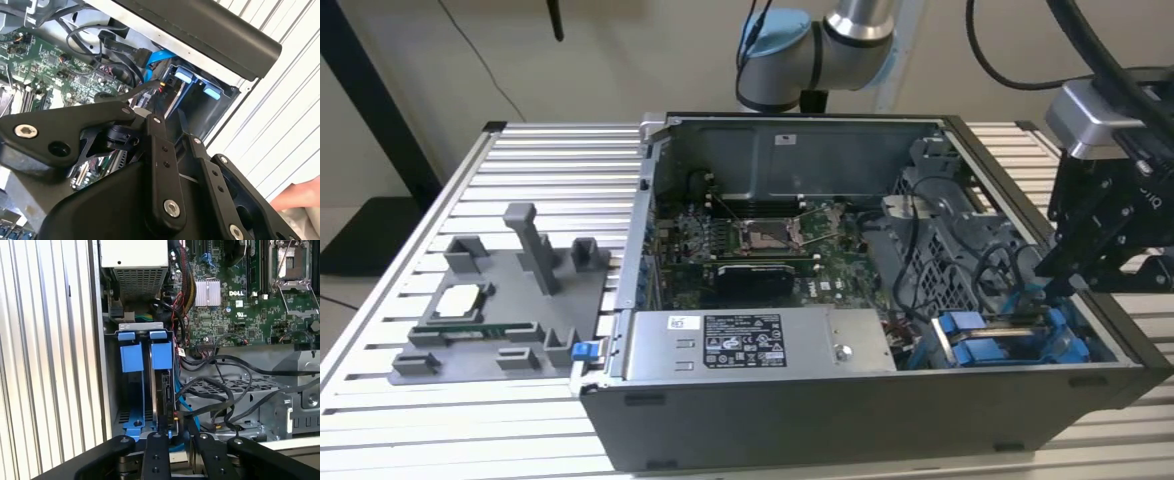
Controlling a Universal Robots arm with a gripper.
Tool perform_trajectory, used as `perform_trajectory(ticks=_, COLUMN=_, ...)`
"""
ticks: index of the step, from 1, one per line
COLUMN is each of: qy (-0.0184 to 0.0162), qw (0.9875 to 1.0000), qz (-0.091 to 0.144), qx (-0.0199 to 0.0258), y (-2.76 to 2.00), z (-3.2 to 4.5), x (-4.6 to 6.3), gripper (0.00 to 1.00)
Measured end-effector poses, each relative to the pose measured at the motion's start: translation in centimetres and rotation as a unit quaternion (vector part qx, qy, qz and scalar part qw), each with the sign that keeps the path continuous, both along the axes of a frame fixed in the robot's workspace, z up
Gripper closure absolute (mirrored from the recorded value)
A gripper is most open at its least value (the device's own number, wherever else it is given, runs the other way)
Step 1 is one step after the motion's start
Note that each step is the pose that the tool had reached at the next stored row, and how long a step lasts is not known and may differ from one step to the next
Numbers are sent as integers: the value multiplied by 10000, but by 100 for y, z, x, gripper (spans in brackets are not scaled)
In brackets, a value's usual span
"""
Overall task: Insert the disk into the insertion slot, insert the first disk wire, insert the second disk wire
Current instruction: 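Insert the first disk wire, then insert the second disk wire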
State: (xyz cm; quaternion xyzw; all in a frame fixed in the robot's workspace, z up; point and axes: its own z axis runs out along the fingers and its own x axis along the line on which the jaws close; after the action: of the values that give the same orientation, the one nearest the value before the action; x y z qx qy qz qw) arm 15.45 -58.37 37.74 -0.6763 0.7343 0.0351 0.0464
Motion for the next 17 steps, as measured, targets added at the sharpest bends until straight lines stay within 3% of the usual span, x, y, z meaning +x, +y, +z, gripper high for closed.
perform_trajectory(ticks=5, qy=0, qw=10000, qz=0, qx=-3, y=21, z=2, x=0, gripper=0)
perform_trajectory(ticks=11, qy=0, qw=10000, qz=0, qx=-5, y=144, z=1, x=39, gripper=0)
perform_trajectory(ticks=17, qy=0, qw=10000, qz=0, qx=-4, y=220, z=-2, x=131, gripper=0)
